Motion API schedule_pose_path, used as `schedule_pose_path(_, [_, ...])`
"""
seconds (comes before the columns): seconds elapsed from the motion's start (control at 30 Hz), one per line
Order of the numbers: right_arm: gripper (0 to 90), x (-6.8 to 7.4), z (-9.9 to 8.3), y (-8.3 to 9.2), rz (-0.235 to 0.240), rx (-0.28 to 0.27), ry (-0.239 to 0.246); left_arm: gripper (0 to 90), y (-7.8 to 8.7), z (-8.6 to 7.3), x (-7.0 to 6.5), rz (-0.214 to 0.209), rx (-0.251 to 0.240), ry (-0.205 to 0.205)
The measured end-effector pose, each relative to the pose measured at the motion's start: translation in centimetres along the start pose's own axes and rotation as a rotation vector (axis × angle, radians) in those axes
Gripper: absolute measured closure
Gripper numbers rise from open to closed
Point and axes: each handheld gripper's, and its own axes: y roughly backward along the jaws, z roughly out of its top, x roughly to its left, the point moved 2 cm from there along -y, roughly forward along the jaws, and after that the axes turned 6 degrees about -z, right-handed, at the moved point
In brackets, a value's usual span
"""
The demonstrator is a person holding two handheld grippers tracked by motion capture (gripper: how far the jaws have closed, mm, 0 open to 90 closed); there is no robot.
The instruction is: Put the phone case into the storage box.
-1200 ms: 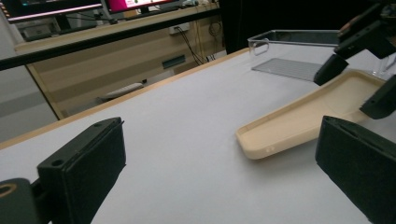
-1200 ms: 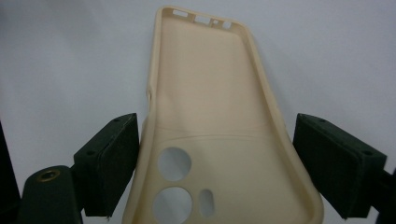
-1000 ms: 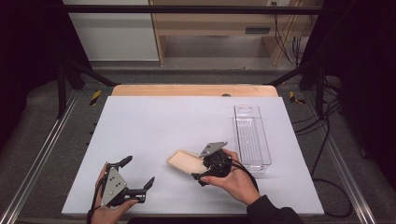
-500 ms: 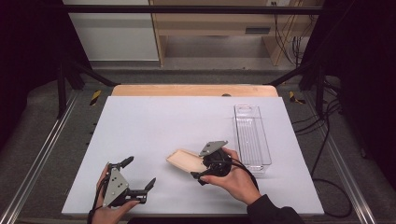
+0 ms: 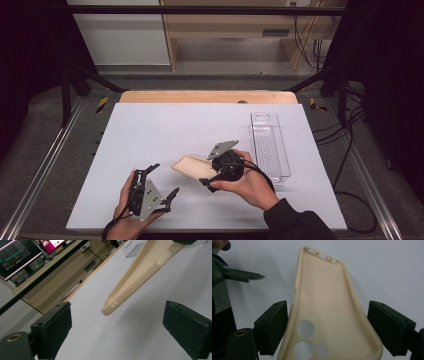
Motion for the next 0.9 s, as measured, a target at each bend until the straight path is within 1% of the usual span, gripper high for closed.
schedule_pose_path(0.03, [18.1, 0.2, 0.3, 0.1, 0.002, 0.002, 0.006, 9.3, -0.3, 0.1, -0.1, 0.005, 0.013, -0.028])
schedule_pose_path(0.1, [18.1, 0.5, 0.9, 0.2, 0.007, 0.006, 0.024, 10.9, -0.9, 0.3, -0.2, 0.009, 0.029, -0.071])
schedule_pose_path(0.23, [18.1, 1.2, 1.8, 0.2, 0.026, 0.013, 0.050, 18.1, -2.0, 0.3, -0.4, 0.017, 0.053, -0.129])
schedule_pose_path(0.3, [17.9, 1.4, 2.1, 0.2, 0.037, 0.017, 0.061, 24.5, -2.4, 0.3, -0.4, 0.024, 0.069, -0.157])
schedule_pose_path(0.4, [17.8, 1.6, 2.3, 0.3, 0.047, 0.009, 0.066, 32.1, -2.8, 0.3, -0.5, 0.051, 0.094, -0.226])
schedule_pose_path(0.5, [17.5, 1.8, 2.3, 0.3, 0.053, 0.020, 0.081, 39.4, -2.8, 0.5, -0.4, 0.079, 0.097, -0.243])
schedule_pose_path(0.57, [17.3, 1.9, 2.3, 0.3, 0.055, 0.027, 0.088, 44.4, -2.6, 0.5, -0.3, 0.095, 0.108, -0.264])
schedule_pose_path(0.73, [16.7, 2.2, 2.2, 0.4, 0.060, 0.025, 0.088, 53.5, -2.6, 0.4, -0.8, 0.090, 0.109, -0.310])
schedule_pose_path(0.9, [16.0, 2.0, 2.5, 0.5, 0.068, 0.024, 0.083, 63.4, -2.7, 0.4, -0.9, 0.097, 0.104, -0.317])
